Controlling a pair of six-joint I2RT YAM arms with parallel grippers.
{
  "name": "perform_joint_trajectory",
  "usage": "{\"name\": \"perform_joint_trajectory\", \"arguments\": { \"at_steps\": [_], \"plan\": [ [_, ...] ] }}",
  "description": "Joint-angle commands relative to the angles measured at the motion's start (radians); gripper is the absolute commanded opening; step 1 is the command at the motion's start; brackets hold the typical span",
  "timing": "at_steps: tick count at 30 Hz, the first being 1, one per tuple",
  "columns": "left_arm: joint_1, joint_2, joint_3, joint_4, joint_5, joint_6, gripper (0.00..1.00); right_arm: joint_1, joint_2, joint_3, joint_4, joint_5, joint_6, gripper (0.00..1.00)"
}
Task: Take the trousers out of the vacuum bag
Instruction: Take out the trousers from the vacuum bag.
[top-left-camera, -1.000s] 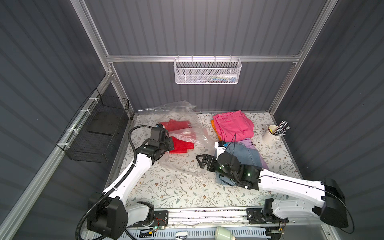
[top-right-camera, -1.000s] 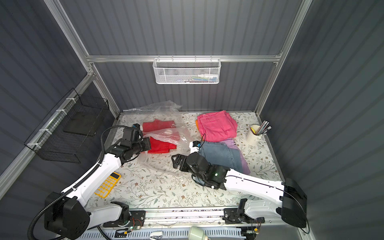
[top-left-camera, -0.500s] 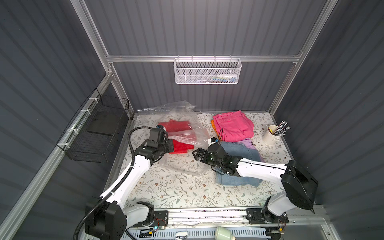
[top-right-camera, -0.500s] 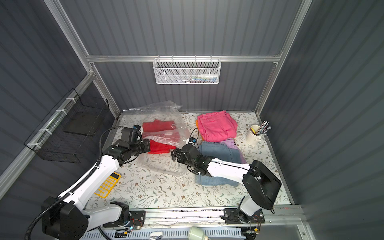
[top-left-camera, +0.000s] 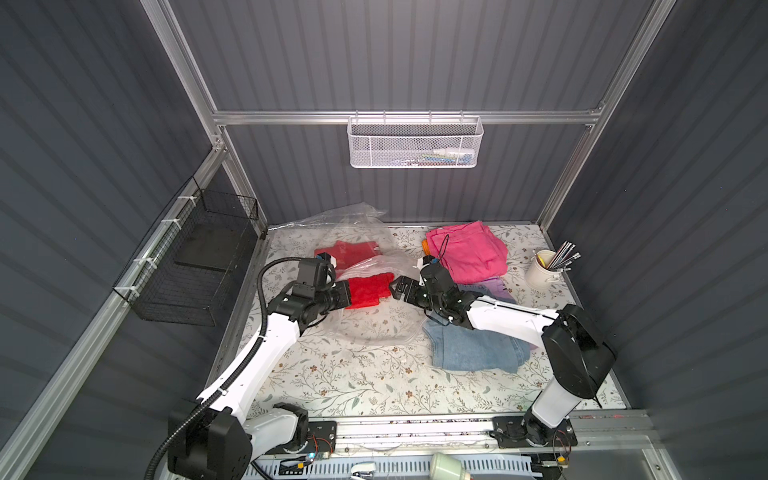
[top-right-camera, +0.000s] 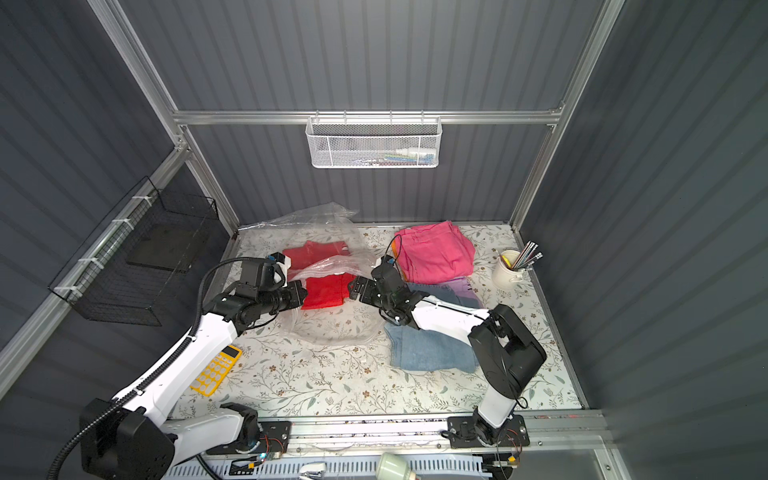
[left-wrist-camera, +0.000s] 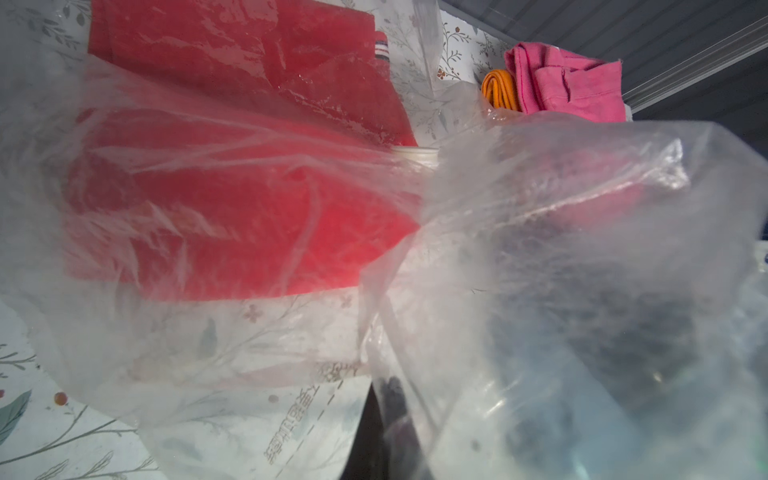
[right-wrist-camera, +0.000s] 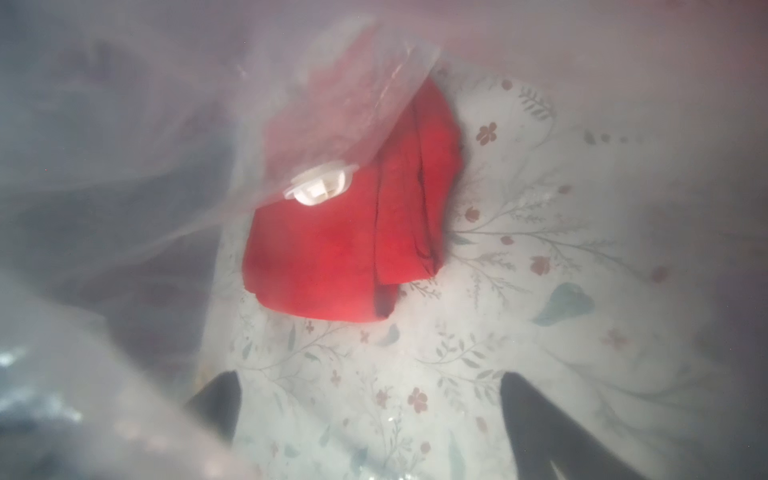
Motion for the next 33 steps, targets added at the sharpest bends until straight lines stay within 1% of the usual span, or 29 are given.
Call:
{"name": "perform_joint_trajectory", "arguments": {
  "at_steps": [1, 6, 10, 14, 18, 24, 28, 31, 33],
  "plan": [
    [0.006, 0.000, 0.003, 0.006, 0.038, -0.010, 0.00, 0.065, -0.067, -0.001, -0.009, 0.047, 0.025, 0.97],
    [0.006, 0.006, 0.015, 0.022, 0.045, 0.009, 0.00, 0.209, -0.088, -0.016, 0.001, 0.186, 0.145, 0.94],
    [0.006, 0.011, 0.025, 0.032, 0.047, 0.023, 0.00, 0.273, -0.021, 0.003, 0.018, 0.256, 0.230, 0.92],
    [0.006, 0.022, 0.039, 0.027, 0.047, 0.036, 0.00, 0.276, 0.073, 0.033, 0.060, 0.243, 0.284, 0.92],
    [0.006, 0.023, 0.044, 0.022, 0.044, 0.048, 0.00, 0.265, 0.155, 0.081, 0.080, 0.271, 0.281, 0.92],
    [0.006, 0.022, 0.041, 0.029, 0.037, 0.041, 0.00, 0.242, 0.254, 0.180, 0.066, 0.260, 0.274, 0.92],
    [0.006, 0.029, 0.049, 0.030, 0.039, 0.036, 0.00, 0.243, 0.319, 0.236, 0.045, 0.261, 0.311, 0.88],
    [0.006, 0.033, 0.053, 0.033, 0.037, 0.032, 0.00, 0.244, 0.354, 0.263, 0.019, 0.294, 0.367, 0.83],
    [0.006, 0.037, 0.059, 0.030, 0.034, 0.032, 0.00, 0.243, 0.364, 0.282, -0.010, 0.311, 0.394, 0.83]
  ]
}}
